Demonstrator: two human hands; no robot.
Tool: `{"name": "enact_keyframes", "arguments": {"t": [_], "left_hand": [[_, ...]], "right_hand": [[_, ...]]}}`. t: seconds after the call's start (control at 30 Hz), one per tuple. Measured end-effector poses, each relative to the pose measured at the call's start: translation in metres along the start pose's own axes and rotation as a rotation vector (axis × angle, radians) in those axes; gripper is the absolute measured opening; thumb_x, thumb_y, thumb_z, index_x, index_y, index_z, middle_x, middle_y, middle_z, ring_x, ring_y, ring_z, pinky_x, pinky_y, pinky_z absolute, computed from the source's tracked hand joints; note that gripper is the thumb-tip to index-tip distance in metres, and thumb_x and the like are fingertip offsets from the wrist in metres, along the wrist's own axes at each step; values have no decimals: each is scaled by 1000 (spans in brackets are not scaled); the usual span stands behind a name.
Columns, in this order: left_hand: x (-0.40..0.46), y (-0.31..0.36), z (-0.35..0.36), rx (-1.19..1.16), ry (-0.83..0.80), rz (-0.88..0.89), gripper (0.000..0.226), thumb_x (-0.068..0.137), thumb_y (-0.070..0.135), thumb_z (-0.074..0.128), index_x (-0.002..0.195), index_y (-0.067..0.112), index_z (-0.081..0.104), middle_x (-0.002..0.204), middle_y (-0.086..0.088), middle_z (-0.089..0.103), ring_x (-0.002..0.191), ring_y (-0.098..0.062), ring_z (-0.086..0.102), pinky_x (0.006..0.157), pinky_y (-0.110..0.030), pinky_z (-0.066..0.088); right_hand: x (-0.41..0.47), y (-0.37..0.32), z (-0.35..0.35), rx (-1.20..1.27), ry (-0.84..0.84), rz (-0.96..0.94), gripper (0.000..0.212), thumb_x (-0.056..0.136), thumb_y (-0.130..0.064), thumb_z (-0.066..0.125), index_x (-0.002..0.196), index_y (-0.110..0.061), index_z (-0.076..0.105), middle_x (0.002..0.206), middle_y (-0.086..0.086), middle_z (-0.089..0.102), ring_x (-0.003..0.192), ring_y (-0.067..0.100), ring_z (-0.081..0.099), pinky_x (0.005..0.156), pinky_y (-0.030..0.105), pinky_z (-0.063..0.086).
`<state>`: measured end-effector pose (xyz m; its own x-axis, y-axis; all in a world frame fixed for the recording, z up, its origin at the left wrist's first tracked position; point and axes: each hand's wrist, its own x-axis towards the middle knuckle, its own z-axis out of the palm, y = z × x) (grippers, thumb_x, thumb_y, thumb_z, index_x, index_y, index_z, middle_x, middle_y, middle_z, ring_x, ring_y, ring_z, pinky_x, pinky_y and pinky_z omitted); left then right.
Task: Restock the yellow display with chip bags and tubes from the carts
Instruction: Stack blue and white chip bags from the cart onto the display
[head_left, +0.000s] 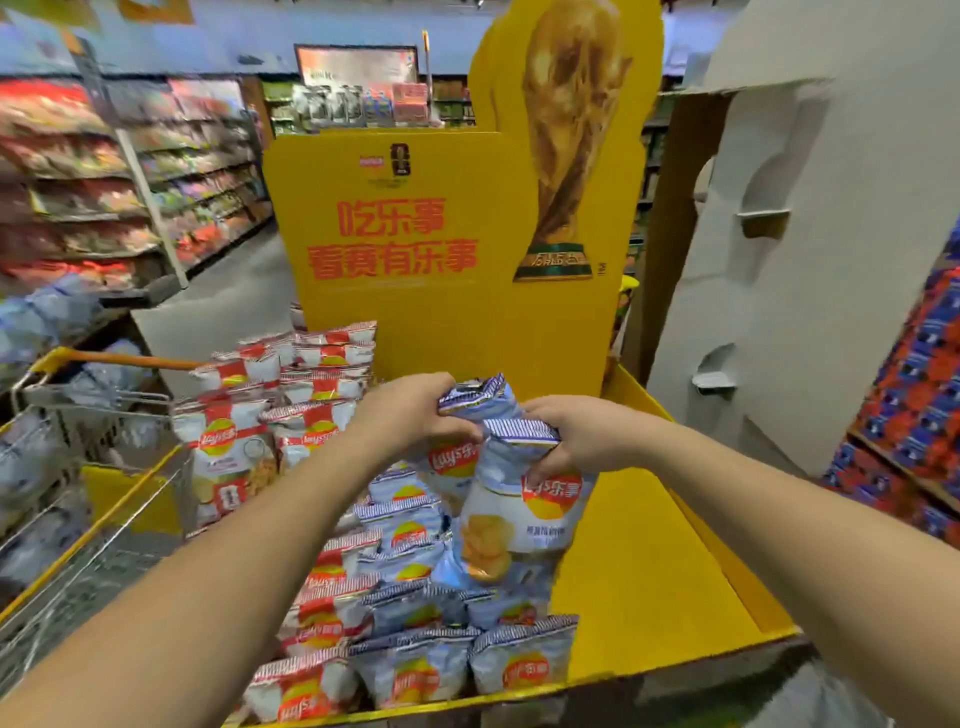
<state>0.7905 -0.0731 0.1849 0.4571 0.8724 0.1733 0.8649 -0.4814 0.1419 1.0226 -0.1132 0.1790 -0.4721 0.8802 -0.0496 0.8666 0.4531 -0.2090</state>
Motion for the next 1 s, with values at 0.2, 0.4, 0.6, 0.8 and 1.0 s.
{"name": "enact_keyframes", "arguments": {"t": [0.2, 0.4, 0.6, 0.8, 1.0], "left_hand": [[59, -31, 6, 32, -140, -37, 74, 75, 71, 60, 121, 14, 51, 116, -7, 61, 105, -27, 58, 82, -41, 49], [115, -52, 13, -25, -240, 4, 86, 83, 51, 69, 151, 24, 24, 150, 3, 37, 133, -18, 41, 103, -33, 40], [174, -92, 25, 22, -133, -130, 66, 86, 40, 68, 142, 27, 37, 140, 2, 51, 122, -23, 53, 90, -37, 48], [239, -156, 30, 180, -103, -187, 49, 87, 35, 67, 129, 23, 47, 125, -2, 58, 112, -27, 57, 81, -39, 51], [304, -209, 55, 222, -141, -201, 35, 85, 41, 68, 99, 19, 44, 93, -1, 55, 86, -25, 55, 62, -36, 44]], "right_hand": [[73, 52, -3, 64, -13, -43, 71, 70, -61, 76, 125, -22, 58, 132, 1, 56, 122, 21, 52, 99, 39, 45], [129, 107, -14, 157, -9, -120, 52, 72, -53, 78, 114, -26, 63, 115, -4, 62, 105, 15, 58, 90, 37, 48], [193, 146, -28, 95, -71, -93, 49, 71, -55, 77, 102, -20, 62, 104, -1, 60, 98, 19, 59, 83, 37, 48], [265, 188, -53, -206, -2, 36, 55, 69, -65, 73, 95, -20, 58, 100, 3, 58, 96, 25, 57, 73, 34, 45], [344, 215, -30, -320, 117, 87, 35, 82, -43, 70, 109, -25, 55, 106, 0, 64, 95, 24, 58, 70, 37, 51]]}}
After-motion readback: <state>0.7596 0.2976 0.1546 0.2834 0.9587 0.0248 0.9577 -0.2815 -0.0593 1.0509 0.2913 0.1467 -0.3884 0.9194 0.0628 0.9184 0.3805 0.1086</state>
